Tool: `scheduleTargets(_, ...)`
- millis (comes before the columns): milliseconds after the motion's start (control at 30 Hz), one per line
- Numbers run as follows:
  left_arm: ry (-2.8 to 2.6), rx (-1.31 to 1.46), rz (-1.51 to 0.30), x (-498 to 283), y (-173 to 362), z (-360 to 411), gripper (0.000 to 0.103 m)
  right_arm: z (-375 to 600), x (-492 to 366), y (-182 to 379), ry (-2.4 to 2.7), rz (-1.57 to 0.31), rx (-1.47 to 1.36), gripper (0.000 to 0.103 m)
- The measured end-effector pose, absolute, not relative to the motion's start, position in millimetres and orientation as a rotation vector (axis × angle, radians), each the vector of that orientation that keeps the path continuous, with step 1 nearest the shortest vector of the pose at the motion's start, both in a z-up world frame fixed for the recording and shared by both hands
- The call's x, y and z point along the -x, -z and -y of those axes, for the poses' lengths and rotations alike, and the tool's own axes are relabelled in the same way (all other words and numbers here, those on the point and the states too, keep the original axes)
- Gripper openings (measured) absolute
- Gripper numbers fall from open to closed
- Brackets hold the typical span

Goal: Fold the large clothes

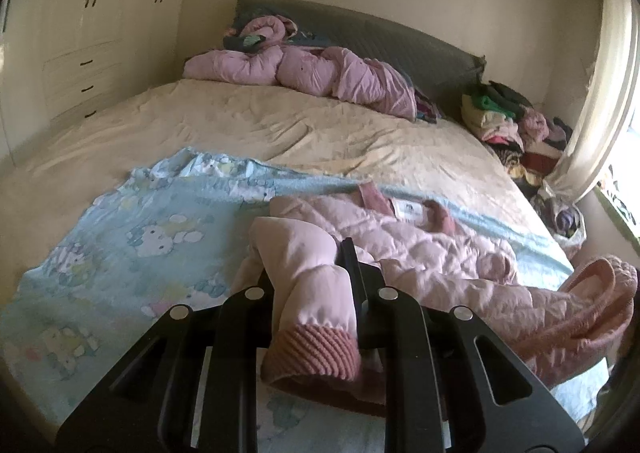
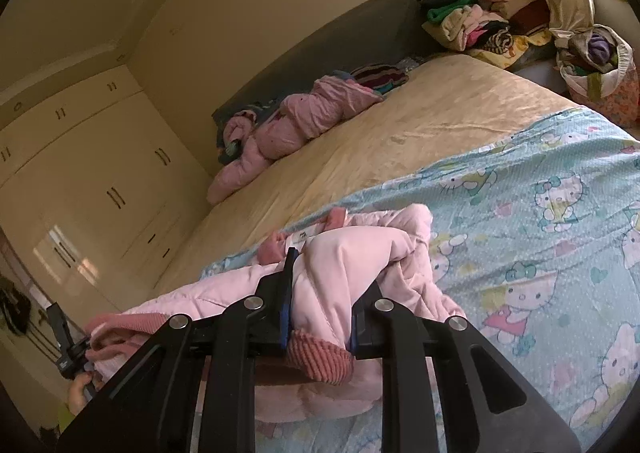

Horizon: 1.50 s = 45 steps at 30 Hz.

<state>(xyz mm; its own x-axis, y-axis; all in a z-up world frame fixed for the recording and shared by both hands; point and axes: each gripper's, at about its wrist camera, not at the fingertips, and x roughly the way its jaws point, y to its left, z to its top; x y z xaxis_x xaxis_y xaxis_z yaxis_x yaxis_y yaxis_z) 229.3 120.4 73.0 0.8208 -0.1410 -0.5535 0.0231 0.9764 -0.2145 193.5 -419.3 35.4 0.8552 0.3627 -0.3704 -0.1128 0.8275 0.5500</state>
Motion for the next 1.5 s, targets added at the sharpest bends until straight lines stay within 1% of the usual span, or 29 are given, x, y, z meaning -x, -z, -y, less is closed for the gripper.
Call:
scheduleTargets(400,0.065,0.230,-0.575,-269,-69,-116,0.014,425,-240,-30,-0.200,-0.502,-0.587,0.019)
scheduleTargets(733,0.005,0.291,-0.578,-309,-43,-119,0.016,419,-284,-16,-0.130,-0.534,-0.571,0.019)
scheduleTargets(900,-0.018,0.236,-0.586,-327,-32,-108,0.016,416,-303,-6,-0.090,-0.552,-0.560,0.019)
scheduleTargets(1267,0.025,0.260,-0.663,-366,0,-118,0.017,400,-338,17,0.002,-0.592,-0.491,0.019)
scheduleTargets(1500,0.031,0.267,-0.699,-377,20,-118,0.017,399,-361,39,0.017,-0.631,-0.541,0.026)
